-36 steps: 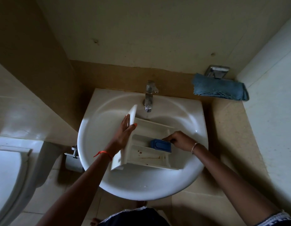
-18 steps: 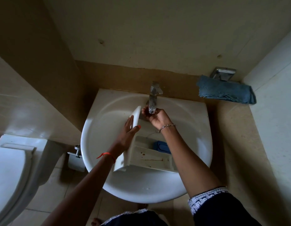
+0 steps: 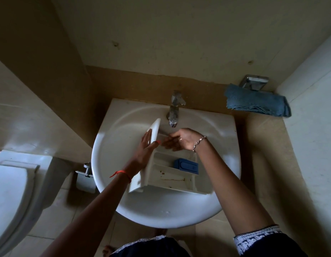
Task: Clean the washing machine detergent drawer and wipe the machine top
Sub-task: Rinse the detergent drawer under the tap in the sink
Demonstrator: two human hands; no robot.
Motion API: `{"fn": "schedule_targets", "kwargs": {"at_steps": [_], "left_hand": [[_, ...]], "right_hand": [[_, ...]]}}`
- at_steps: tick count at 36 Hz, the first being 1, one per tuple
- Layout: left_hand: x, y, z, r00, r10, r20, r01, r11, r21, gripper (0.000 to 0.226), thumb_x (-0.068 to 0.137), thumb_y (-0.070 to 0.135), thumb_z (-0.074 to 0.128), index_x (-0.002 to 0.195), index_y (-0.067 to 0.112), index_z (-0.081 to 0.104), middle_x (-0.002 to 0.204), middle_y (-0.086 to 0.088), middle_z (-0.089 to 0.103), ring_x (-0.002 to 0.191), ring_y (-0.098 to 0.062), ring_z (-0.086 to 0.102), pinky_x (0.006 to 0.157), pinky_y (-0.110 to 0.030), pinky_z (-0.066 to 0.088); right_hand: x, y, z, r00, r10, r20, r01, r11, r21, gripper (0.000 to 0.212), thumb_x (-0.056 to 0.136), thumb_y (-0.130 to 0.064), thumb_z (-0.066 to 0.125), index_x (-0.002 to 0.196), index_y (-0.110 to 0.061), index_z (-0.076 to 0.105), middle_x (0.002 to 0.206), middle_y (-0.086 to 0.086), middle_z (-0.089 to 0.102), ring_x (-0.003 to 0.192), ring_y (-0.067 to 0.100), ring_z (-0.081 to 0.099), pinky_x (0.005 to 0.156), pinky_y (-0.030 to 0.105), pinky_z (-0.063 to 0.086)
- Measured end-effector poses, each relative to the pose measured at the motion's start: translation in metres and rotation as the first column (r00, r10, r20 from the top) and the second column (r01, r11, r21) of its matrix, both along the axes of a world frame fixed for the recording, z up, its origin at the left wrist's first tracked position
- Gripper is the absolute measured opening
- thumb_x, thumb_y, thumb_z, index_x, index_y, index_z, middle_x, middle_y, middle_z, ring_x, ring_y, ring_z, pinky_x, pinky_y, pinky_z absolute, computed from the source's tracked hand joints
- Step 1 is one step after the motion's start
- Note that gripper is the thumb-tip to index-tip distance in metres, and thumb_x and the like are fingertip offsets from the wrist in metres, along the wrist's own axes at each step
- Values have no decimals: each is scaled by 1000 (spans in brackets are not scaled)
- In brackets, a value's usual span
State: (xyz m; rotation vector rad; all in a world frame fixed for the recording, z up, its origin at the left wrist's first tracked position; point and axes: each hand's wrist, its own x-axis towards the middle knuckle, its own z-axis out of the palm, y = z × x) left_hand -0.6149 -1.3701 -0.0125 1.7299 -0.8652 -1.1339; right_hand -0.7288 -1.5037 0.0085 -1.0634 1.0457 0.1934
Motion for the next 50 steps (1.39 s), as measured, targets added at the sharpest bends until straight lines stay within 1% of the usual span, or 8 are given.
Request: {"fn": "schedule_targets", "kwargs": {"at_steps": [6, 14, 20, 26, 33, 41, 45, 50], "left_hand": [[0, 1, 0, 1000, -6, -6, 6, 1000, 1, 64, 96, 25, 44, 150, 17, 10, 158, -4, 7, 143, -19, 13, 109, -28, 16], [0, 1, 0, 1000, -4, -30, 4, 1000, -10, 63, 97, 23, 44, 150, 15, 11, 158, -4, 7, 143, -19, 13, 112, -30, 15], [2, 0, 0, 999, -4, -50, 4, 1000, 7, 79, 85, 40, 51, 149, 17, 12, 158, -4, 8, 144, -20, 11, 117, -38, 13], [2, 1, -4, 998, -10, -55, 10, 1000, 1, 80, 84, 41, 50, 150, 18, 10, 158, -1, 5, 145, -16, 6, 118, -37, 8], [3, -1, -8, 1000, 8, -30, -8, 1000, -13, 65, 96, 24, 47, 149, 17, 12, 158, -1, 8, 144, -12, 7, 116, -30, 8], [3, 1, -8, 999, -9, -47, 8, 1000, -7, 79, 86, 44, 50, 150, 21, 10, 158, -1, 5, 145, -17, 8, 118, -42, 10], [4, 1, -6, 999, -9, -50, 8, 1000, -8, 85, 77, 48, 46, 150, 21, 11, 158, 1, 7, 145, -15, 7, 119, -42, 10], [5, 2, -8, 999, -17, -49, 16, 1000, -18, 80, 84, 44, 48, 150, 21, 9, 158, -1, 6, 145, -17, 7, 118, -44, 10]], "right_hand": [[-11, -14, 14, 977, -53, -207, -14, 951, -309, 25, 95, -19, 44, 75, -8, 55, 71, 9, 59, 59, 19, 52, 59, 29, 40], [12, -16, 0, 763, -626, 163, 566, 768, 301, 26, 97, -4, 31, 94, 9, 54, 78, 28, 65, 83, 37, 59, 84, 49, 48], [30, -4, -13, 617, -770, 162, 639, 610, 468, 33, 95, -1, 22, 76, -1, 48, 60, 17, 58, 67, 24, 48, 42, 29, 52], [23, 6, -17, 745, -654, 136, 533, 704, 470, 34, 93, -3, 18, 65, -13, 35, 46, 5, 41, 45, 15, 38, 45, 19, 33], [4, 34, 6, 986, -145, 79, 133, 981, 143, 38, 101, -14, 30, 75, -1, 54, 58, 13, 67, 56, 22, 66, 65, 34, 51], [-7, 30, 16, 983, -98, -153, 49, 954, -294, 37, 99, -13, 36, 78, 5, 62, 75, 16, 65, 64, 24, 62, 67, 29, 52], [-5, 11, 8, 887, -459, 38, 460, 888, -18, 35, 100, -10, 32, 80, 4, 57, 66, 16, 65, 62, 24, 62, 57, 31, 55], [8, 0, -7, 565, -805, 181, 678, 577, 454, 22, 98, -4, 35, 90, 7, 53, 84, 22, 61, 81, 31, 59, 70, 44, 55]]}}
